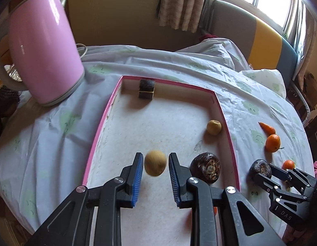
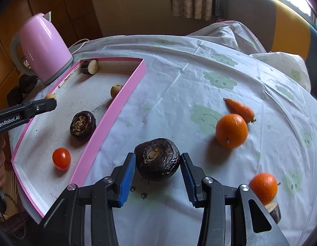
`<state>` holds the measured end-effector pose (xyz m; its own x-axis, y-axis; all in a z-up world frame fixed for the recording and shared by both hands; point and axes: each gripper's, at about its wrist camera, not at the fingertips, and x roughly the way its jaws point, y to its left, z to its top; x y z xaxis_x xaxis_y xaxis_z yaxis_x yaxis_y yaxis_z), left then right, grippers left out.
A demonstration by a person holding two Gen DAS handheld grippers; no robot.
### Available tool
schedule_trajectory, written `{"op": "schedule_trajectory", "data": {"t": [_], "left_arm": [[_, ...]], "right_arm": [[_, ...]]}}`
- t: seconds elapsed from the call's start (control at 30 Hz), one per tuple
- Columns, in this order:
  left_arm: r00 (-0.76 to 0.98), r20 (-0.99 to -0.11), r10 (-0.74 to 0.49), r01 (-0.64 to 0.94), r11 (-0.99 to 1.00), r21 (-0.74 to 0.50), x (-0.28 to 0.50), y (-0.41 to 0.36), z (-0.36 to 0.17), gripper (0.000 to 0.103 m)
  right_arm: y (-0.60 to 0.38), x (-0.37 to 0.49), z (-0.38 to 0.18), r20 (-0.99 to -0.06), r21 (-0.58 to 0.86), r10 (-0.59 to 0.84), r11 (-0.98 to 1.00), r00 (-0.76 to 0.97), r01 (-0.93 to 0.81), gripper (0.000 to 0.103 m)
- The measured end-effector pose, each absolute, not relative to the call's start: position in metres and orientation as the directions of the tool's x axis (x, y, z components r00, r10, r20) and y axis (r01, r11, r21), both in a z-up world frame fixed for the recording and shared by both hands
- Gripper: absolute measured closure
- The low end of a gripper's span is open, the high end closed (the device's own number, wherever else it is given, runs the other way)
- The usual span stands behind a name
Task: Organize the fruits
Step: 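Lower the second kiwi into the tray and open the left gripper, then carry the dark round fruit into the tray and release it with the right gripper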
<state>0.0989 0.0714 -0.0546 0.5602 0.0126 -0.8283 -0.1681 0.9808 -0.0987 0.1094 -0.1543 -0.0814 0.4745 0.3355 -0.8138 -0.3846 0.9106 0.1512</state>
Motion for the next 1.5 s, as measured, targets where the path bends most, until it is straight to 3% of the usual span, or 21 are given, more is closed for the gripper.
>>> {"op": "schedule_trajectory", "data": {"t": [0.6, 1.2, 1.5], "left_arm": [[0.592, -0.805, -0.023, -0.149, 0.979, -0.137, 0.058, 0.073, -0.047, 0.072], [0.617, -0.787, 0.0, -0.199, 0.968, -0.156, 0.037, 0.103, -0.042, 0.072], [0.627, -0.778, 0.034, -0.243, 0.958, -0.154, 0.03, 0.12, -0.04, 0.072]], "right_arm": [[-0.167, 0.082, -0.069, -0.776, 0.197, 0.334, 0.934, 0.535, -0.296, 0.058], [-0.073, 0.078, -0.034, -0.705, 0.269, 0.529, 0.815, 0.471, -0.513, 0.058], [-0.02, 0.096, -0.05, -0.714, 0.36, 0.599, 0.758, 0.361, -0.544, 0.057]]}}
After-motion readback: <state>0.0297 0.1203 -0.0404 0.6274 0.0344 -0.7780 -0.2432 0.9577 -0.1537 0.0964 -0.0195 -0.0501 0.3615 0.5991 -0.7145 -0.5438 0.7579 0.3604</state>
